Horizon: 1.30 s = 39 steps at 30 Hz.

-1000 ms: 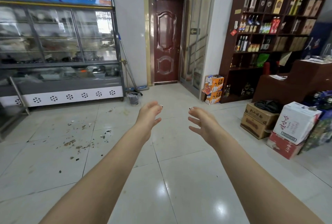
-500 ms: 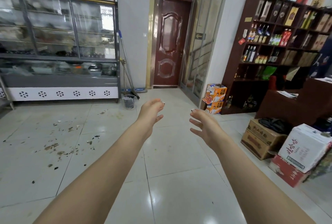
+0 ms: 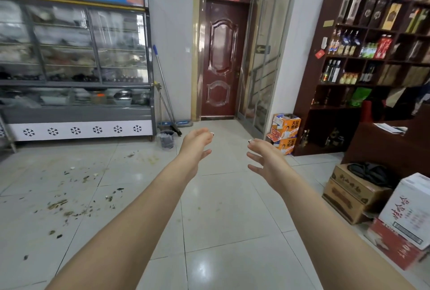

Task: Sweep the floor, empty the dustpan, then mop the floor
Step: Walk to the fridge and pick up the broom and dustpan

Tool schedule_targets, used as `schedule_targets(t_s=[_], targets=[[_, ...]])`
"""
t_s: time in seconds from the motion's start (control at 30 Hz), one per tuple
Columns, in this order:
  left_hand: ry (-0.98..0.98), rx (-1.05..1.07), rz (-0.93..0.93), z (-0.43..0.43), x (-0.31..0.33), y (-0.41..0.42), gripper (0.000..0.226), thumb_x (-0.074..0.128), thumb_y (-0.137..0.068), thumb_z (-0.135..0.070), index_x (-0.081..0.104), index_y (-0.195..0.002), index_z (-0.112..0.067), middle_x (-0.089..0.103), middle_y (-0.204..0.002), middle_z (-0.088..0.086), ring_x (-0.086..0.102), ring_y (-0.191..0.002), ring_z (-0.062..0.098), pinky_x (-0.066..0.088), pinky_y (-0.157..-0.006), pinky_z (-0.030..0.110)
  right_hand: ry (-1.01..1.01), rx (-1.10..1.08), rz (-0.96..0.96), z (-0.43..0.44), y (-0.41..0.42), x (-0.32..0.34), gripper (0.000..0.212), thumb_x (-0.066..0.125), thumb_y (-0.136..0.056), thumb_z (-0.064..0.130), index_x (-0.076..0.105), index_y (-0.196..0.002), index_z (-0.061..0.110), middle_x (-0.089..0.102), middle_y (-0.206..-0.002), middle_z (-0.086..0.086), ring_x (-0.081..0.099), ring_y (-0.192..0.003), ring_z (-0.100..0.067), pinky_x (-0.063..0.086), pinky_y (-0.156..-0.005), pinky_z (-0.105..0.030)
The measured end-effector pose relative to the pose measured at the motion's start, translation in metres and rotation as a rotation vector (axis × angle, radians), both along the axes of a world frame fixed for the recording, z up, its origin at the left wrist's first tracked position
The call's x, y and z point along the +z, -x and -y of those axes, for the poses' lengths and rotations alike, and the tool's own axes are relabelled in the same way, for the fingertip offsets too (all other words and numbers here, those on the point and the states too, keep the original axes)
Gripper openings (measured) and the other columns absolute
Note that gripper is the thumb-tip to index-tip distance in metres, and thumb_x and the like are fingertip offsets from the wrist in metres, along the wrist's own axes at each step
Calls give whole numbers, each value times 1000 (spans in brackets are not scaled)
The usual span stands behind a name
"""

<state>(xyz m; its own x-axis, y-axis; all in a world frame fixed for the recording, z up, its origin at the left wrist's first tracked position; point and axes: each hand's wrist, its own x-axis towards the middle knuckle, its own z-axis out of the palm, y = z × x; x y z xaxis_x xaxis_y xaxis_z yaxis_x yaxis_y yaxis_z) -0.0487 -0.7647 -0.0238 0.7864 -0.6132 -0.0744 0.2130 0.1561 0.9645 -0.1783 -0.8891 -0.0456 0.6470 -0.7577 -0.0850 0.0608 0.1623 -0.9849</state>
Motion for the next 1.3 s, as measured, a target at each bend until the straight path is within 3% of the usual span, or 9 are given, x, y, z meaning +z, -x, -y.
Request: schedule_targets(t_s=[0.2,0.3,0.5,0.63,0.97,1.13,1.3], targets=[[9,70,-4,102,-20,30,28,54,-92,-10,55,-120,-10,59,-102,-2,56,-109,14,49,-93,34,23,78,-28,107,20,-10,49,60,-91,28,45,-136,15,50,-132,2,48,-126,-20,44,-100,-41],[-10,94,-27,156,-28,51,34,54,-93,-9,54,-127,-7,58,-110,3,56,-110,16,48,-87,32,17,112,-52,163,35,-11,44,60,-91,27,47,-131,16,50,-131,2,47,-127,-20,42,-102,-43],[-51,175,41,231,-25,83,37,52,-93,-9,51,-130,-7,55,-126,8,54,-117,18,48,-95,37,14,179,-68,256,50,-7,52,60,-91,30,44,-137,15,49,-135,1,48,-126,-19,43,-101,-41],[-72,206,94,264,-19,83,38,52,-94,-10,49,-132,-8,52,-134,7,52,-119,17,48,-93,34,-12,201,-26,297,46,-2,50,59,-90,30,46,-136,16,52,-133,1,50,-123,-18,45,-98,-39],[30,266,69,365,-7,29,28,54,-93,-9,53,-120,-14,57,-122,4,56,-117,18,50,-93,37,15,218,2,399,-8,-3,51,60,-90,26,45,-138,18,51,-133,2,49,-125,-17,41,-104,-42],[36,264,30,436,-4,-26,35,54,-93,-11,51,-129,-12,56,-116,4,55,-111,17,50,-90,36,39,227,-35,463,-56,2,49,59,-90,27,44,-137,20,49,-131,3,46,-127,-17,40,-104,-42],[45,250,23,499,3,-71,25,53,-94,-10,52,-118,-15,56,-115,4,54,-119,19,48,-90,36,56,235,-34,521,-97,14,51,60,-90,28,42,-138,22,48,-133,4,44,-127,-15,40,-102,-44]])
